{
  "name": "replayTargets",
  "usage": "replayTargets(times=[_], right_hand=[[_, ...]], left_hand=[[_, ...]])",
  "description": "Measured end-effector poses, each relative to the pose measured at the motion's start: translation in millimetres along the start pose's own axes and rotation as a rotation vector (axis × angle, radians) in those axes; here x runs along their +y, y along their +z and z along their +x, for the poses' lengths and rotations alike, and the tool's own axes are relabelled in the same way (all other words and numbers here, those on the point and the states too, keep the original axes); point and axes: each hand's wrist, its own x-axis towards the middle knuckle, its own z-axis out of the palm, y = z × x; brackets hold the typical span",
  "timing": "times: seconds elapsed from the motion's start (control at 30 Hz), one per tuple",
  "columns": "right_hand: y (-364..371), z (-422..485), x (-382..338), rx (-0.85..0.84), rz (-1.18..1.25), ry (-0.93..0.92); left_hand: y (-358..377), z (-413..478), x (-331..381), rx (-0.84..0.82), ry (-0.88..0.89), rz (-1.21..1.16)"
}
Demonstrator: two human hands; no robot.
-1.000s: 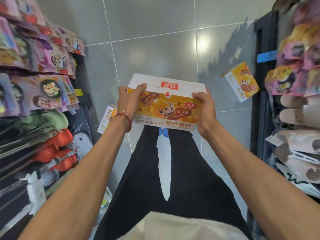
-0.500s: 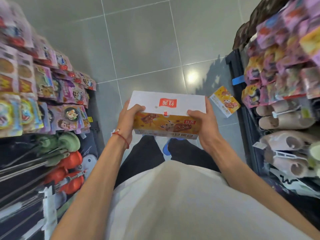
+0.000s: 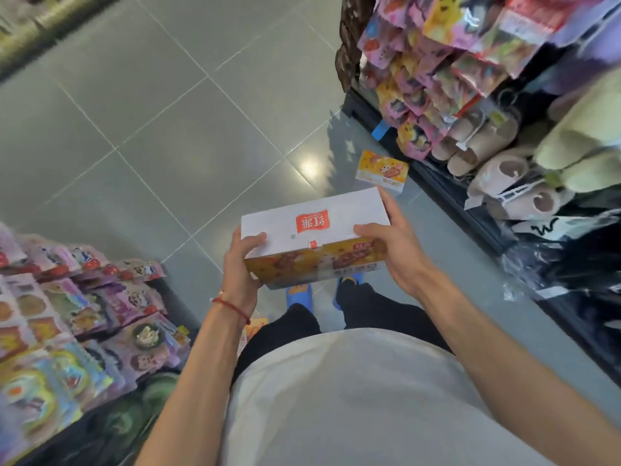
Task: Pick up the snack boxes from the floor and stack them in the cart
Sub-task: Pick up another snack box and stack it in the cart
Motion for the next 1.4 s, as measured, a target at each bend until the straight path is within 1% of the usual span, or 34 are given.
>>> replayTargets(times=[0.13, 0.2, 0.37, 0.5, 0.6, 0.73, 0.93, 1.07, 1.2, 1.4], right_hand=[[-6, -32, 14, 0.132, 0.089, -0.041], [-14, -51, 24, 0.2, 0.145, -0.066], [-47, -99, 52, 0.361, 0.259, -0.101], [-82, -142, 76, 0.509, 0.297, -0.131], [-112, -177, 95, 0.609, 0.341, -0.156], [-158, -232, 125, 0.697, 0.378, -0.183], [-231, -323, 172, 0.859, 0.521, -0.214], [-271, -376, 201, 1.005, 0.585, -0.254], [-305, -415, 216, 1.13, 0.61, -0.276], [-354, -452, 235, 1.333, 0.709, -0.279]], left_hand=[[9, -5, 4, -0.091, -0.016, 0.113], [20, -9, 6, -0.167, -0.016, 0.17], [65, -28, 0, -0.34, -0.02, 0.258], [106, -51, -25, -0.433, -0.051, 0.323], [141, -76, -54, -0.484, -0.065, 0.389], [188, -114, -103, -0.54, -0.075, 0.507], [260, -174, -192, -0.688, -0.08, 0.754], [312, -210, -250, -0.804, -0.059, 0.875], [360, -239, -294, -0.944, -0.056, 0.987], [436, -275, -351, -1.108, -0.052, 1.141]])
